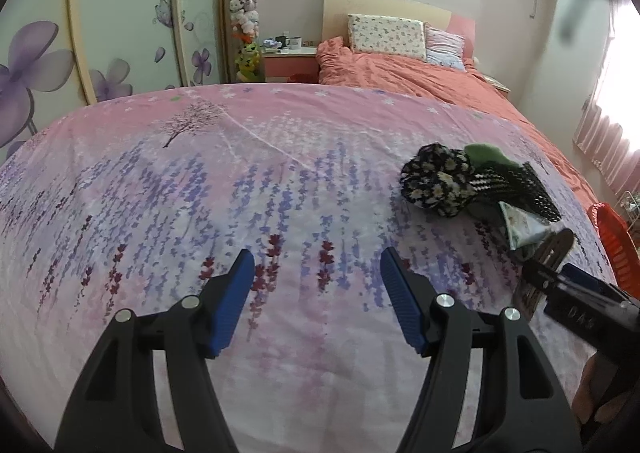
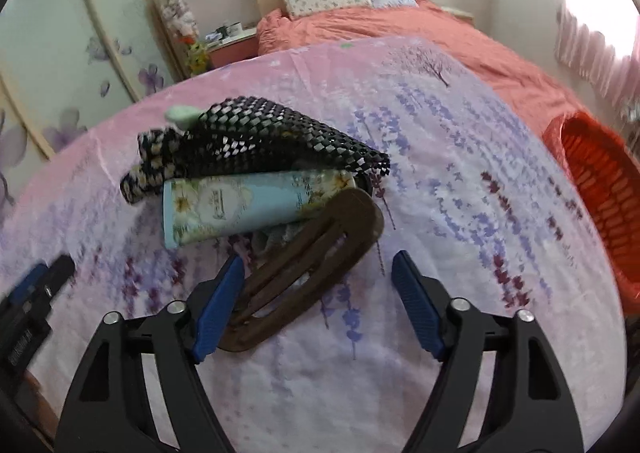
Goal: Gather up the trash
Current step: 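Return both open tools to the bed and grasp the brown plastic holder with the right tool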
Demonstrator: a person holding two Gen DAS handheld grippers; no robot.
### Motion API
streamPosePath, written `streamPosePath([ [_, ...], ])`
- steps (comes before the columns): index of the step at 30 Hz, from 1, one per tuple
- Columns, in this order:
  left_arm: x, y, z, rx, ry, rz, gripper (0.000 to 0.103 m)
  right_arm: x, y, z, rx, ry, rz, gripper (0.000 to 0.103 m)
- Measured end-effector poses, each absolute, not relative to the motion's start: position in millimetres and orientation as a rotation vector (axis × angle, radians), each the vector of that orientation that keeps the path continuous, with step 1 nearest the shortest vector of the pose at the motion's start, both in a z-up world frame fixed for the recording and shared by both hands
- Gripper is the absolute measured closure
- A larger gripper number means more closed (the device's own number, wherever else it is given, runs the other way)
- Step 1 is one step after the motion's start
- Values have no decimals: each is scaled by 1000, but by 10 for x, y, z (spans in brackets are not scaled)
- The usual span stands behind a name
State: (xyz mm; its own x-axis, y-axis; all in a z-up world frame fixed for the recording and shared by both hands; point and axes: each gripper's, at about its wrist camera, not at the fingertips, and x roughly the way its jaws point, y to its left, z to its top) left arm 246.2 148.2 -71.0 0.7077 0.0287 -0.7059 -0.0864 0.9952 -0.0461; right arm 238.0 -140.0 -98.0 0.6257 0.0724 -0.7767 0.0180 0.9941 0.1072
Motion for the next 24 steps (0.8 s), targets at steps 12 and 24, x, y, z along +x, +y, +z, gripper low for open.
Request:
streamPosePath([
  [12, 2637, 745, -606, -77, 772, -147, 39, 2242, -2143, -976, 153, 874, -35, 72],
  [24, 3091, 297, -750, -132, 846, -284, 83, 2239, -2258, -1009, 190, 872, -7, 71],
])
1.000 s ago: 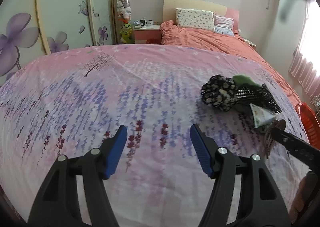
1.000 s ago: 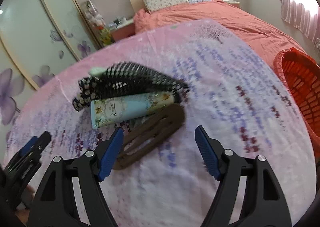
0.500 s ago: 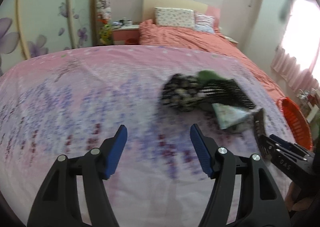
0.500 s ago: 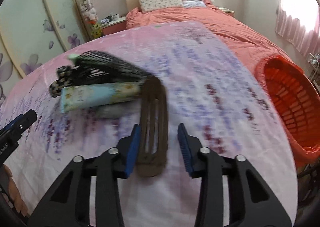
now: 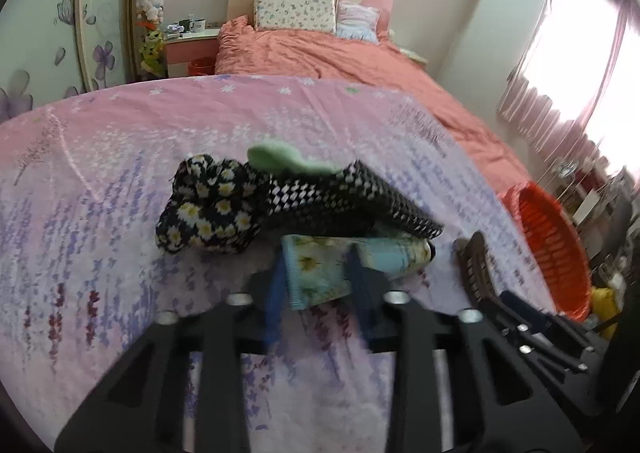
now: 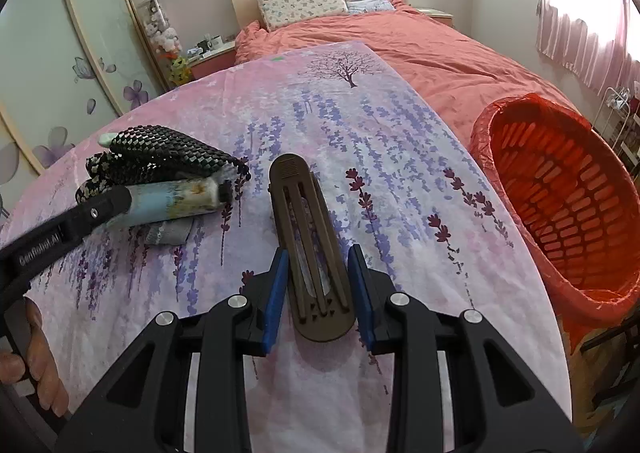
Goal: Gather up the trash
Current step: 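Return both open tools to the bed and grasp the brown plastic holder with the right tool, then grasp the light blue hand cream tube with the left tool while the right tool holds the brown holder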
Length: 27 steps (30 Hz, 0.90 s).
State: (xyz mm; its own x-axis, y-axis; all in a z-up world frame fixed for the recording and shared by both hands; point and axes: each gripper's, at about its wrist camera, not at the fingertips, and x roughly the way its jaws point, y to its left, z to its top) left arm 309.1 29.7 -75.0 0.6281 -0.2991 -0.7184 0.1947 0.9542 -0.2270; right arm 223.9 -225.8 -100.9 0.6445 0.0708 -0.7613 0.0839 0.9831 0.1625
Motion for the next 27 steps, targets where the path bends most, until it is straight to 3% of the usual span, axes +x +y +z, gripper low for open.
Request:
streamPosePath([
  [5, 2905, 404, -739, -148, 826, -308, 99, 2246, -2264, -1015, 187, 872, -8, 71],
  [13, 2591, 321, -847, -81, 883, -391, 97, 2245, -2281, -1021, 188, 872, -3, 72],
  [14, 2582, 318, -828, -73, 873, -373, 90, 2236, -2287, -1020, 183, 872, -4, 72],
  [15, 2587, 325, -797, -76, 858, -356, 75, 2227, -2291, -1018, 179, 873, -4, 72],
  [18, 2645, 342, -668, -109, 809, -314, 53, 2215, -2323, -1019, 180, 873, 4, 72],
  [27, 2933, -269, -642, 101, 815, -320, 47, 2205, -2397, -1036, 216, 869, 34, 72],
])
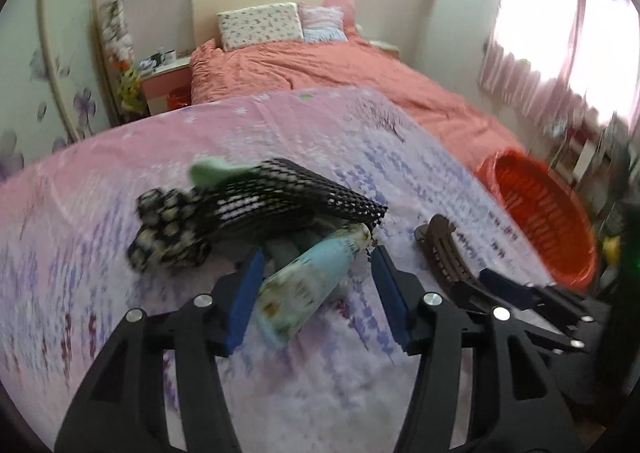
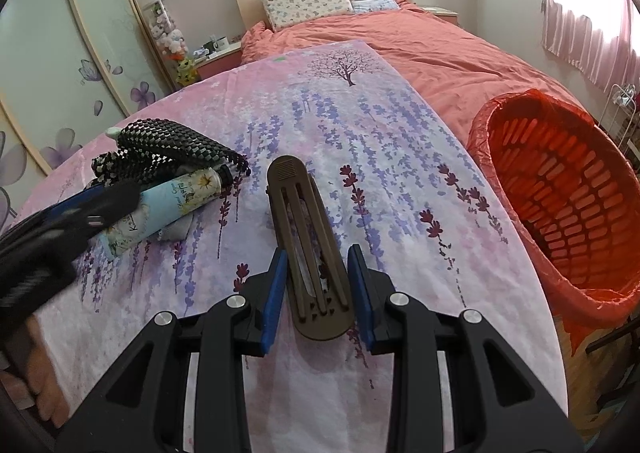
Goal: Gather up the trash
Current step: 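Grasp the light blue hand cream tube with the left tool while the right tool holds the brown holder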
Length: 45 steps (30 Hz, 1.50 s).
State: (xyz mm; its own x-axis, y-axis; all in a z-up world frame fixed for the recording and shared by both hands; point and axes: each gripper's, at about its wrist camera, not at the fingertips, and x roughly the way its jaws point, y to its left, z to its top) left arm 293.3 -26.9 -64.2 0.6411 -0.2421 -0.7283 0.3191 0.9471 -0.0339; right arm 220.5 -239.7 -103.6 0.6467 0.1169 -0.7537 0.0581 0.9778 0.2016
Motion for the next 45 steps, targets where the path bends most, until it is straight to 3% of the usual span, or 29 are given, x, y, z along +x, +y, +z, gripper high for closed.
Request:
streamPosePath([
  [2, 3000, -372, -742, 163, 836, -305, 51, 2202, -2431, -1039, 225, 868, 42, 72],
  [3, 3032, -400, -786, 178, 846, -300, 63, 2200, -2444, -1041, 230, 867, 47, 72],
  [9, 2985, -234, -811, 81, 870, -344, 83, 2184, -2498, -1050, 251, 864, 63, 72],
  [22, 2401, 247, -848, 45, 879, -320, 85, 2163, -2473, -1044, 217, 866, 46, 72],
  [26, 2438, 251, -816, 26, 869, -321, 63, 2213, -2446, -1033, 222, 873, 51, 71],
  [28, 2458, 170, -795, 40, 857, -331, 60, 2243, -2446, -1013, 234, 867, 55, 69],
  [30, 2480, 77, -805, 46, 862, -339, 60, 2280, -2428, -994, 229, 859, 58, 64],
  [34, 2515, -68, -885, 90, 867, -323, 60, 2341, -2377, -1023, 186, 868, 53, 63],
  [36, 2540, -68, -912, 108, 872, -292, 74, 2345, -2376, -1044, 177, 872, 50, 68],
  [37, 2553, -39, -915, 100, 874, -286, 74, 2336, -2390, -1039, 179, 870, 50, 74],
  [45, 2606, 406, -909, 32, 880, -173, 75, 2245, -2479, -1035, 190, 869, 30, 73],
])
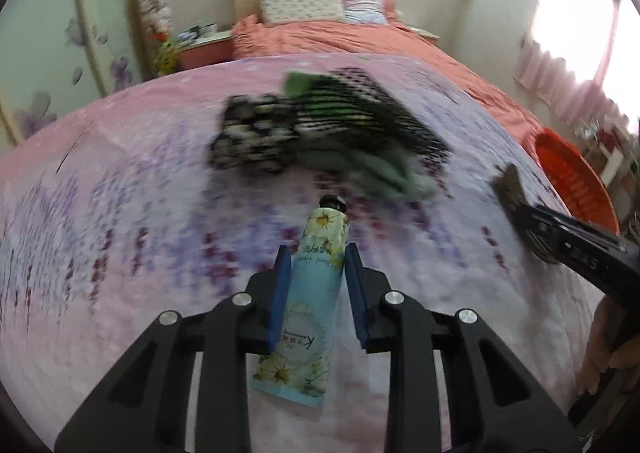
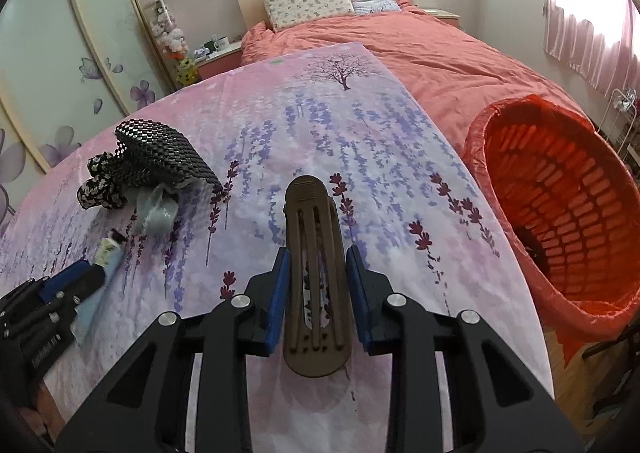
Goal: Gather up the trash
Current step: 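Grasp the light blue hand cream tube with the left tool while the right tool holds the brown holder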
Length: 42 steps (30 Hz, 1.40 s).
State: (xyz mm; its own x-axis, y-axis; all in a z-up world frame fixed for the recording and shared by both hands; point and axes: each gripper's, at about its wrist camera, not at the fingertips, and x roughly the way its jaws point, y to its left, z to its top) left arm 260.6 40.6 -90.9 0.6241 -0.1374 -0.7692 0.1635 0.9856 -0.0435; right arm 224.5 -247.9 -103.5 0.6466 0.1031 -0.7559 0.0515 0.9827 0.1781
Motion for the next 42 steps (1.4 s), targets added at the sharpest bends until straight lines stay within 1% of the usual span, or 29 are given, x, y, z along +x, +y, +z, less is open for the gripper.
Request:
streamPosePath([
  [5, 2661, 622, -990, -28, 905, -142, 70, 2244, -2445, -1036, 173, 874, 21, 73],
  [11, 2645, 662, -994, -32, 897, -152, 70, 2248, -2439, -1040, 173, 874, 21, 72],
  [21, 2627, 548, -1023, 19, 902, -143, 62, 2252, -2425, -1050, 164, 876, 18, 72],
  [31, 2632, 467, -1025, 50, 906, -133, 58, 2235, -2489, -1053, 192, 873, 33, 71],
  [32, 2637, 452, -1030, 51, 907, -133, 57, 2235, -2489, -1053, 191, 873, 33, 71],
  [34, 2640, 443, -1035, 49, 908, -137, 48, 2238, -2494, -1055, 189, 873, 32, 71],
  [36, 2639, 454, -1045, 40, 914, -139, 29, 2246, -2471, -1050, 168, 875, 26, 70],
  [38, 2630, 497, -1062, 28, 924, -134, 22, 2274, -2434, -1041, 144, 880, 23, 68],
  [40, 2618, 531, -1055, 22, 919, -141, 22, 2331, -2425, -1034, 139, 886, 15, 68],
  [42, 2620, 545, -1051, 33, 918, -128, 32, 2366, -2427, -1031, 145, 889, 10, 68],
])
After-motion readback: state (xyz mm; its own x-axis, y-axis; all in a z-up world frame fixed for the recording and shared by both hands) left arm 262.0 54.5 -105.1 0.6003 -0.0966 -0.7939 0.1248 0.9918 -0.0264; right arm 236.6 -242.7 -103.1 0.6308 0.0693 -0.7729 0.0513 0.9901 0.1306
